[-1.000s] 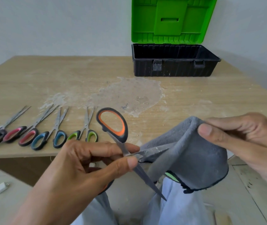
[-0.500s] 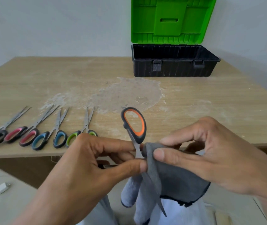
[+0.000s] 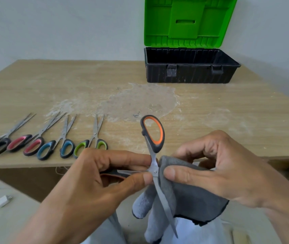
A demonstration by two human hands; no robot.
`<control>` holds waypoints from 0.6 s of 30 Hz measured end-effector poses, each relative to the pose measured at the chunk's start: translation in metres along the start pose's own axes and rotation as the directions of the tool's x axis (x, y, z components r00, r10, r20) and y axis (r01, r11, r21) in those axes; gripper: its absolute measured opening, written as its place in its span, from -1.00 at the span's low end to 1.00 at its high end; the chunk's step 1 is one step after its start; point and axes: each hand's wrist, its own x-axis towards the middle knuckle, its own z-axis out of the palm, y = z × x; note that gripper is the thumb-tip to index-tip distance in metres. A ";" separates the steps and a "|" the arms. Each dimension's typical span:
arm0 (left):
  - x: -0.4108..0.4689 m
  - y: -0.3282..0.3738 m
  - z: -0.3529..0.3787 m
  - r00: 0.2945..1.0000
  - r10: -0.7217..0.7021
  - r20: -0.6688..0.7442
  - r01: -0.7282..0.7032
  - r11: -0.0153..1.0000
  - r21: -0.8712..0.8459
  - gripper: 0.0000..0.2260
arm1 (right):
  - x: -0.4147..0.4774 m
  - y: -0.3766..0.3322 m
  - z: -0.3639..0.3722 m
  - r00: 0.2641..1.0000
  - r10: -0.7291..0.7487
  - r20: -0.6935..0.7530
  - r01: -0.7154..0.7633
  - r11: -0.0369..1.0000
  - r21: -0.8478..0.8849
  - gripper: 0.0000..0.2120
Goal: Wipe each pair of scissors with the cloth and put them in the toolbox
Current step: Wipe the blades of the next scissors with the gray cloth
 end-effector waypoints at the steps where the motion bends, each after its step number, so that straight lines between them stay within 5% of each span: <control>1: 0.000 -0.001 0.000 1.000 0.000 0.016 0.000 1.000 -0.001 -0.78 | -0.001 0.002 -0.001 1.000 0.012 0.018 -0.012 1.000 -0.003 -0.88; 18: 0.000 0.000 0.001 1.000 -0.009 0.024 0.012 0.994 -0.106 -0.82 | -0.003 0.010 -0.002 0.998 0.031 -0.055 -0.025 0.994 0.104 -0.81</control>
